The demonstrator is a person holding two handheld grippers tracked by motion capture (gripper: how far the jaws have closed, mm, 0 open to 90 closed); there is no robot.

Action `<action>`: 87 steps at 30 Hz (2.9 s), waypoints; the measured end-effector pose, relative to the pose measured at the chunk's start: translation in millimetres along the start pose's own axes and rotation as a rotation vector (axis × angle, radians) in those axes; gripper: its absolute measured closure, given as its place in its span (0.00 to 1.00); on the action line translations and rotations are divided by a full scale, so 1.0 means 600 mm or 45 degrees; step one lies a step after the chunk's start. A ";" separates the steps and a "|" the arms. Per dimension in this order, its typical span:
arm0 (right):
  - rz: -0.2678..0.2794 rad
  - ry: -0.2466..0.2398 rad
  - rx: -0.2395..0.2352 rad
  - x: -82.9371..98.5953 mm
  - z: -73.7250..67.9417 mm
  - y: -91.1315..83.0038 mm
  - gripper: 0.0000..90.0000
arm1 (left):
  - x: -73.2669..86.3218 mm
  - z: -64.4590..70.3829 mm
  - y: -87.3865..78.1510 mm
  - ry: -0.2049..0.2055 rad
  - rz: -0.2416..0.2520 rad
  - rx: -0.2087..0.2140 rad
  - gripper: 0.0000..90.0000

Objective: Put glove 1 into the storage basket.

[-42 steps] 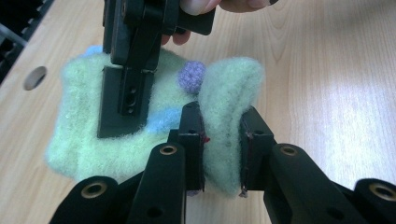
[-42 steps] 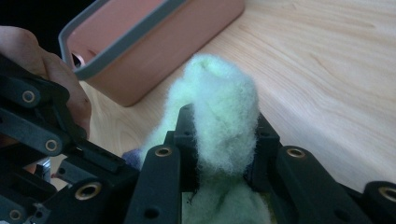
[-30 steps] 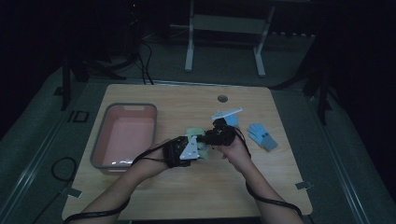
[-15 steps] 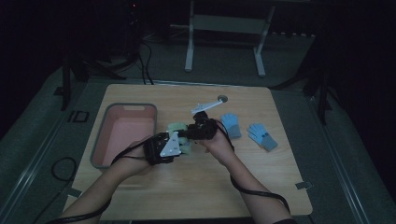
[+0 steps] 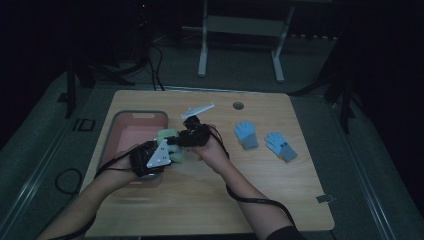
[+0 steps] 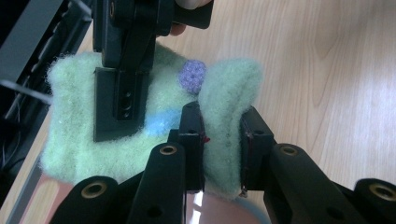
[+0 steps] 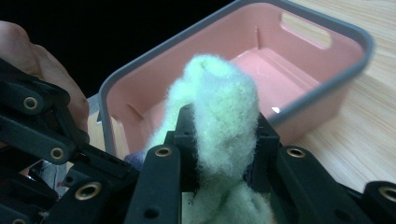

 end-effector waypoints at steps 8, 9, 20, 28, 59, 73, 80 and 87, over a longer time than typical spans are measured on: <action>-0.020 0.012 -0.043 -0.016 -0.021 0.060 0.79 | 0.055 -0.002 -0.022 -0.027 -0.055 -0.010 0.84; -0.021 0.010 -0.048 -0.018 -0.023 0.068 0.79 | 0.062 -0.002 -0.025 -0.031 -0.063 -0.009 0.84; -0.046 0.030 -0.093 -0.034 -0.047 0.154 0.79 | 0.137 -0.003 -0.043 -0.062 -0.131 0.006 0.84; -0.127 0.033 -0.031 -0.020 -0.026 0.179 0.79 | 0.160 0.002 0.005 -0.084 -0.177 0.082 0.84; -0.078 0.009 0.065 -0.041 -0.001 0.135 0.21 | 0.158 -0.016 0.005 -0.402 -0.201 0.075 0.22; -0.011 -0.058 0.061 -0.029 0.006 0.053 0.21 | 0.089 -0.018 0.009 -0.487 -0.099 0.076 0.10; 0.000 -0.077 0.113 -0.004 0.026 0.013 0.20 | 0.051 -0.020 0.022 -0.535 -0.029 0.069 0.02; 0.020 -0.065 0.148 0.026 0.053 -0.030 0.20 | 0.013 -0.008 0.035 -0.539 0.024 0.100 0.02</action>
Point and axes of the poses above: each handheld gripper's, and its own axes: y roughly forward along the jaws, x roughly out of its underside, z roughly to its right, the point moved 6 cm from there along y, roughly forward along the jaws, and after that the axes turned 12 degrees about y, right-handed, at the moved point
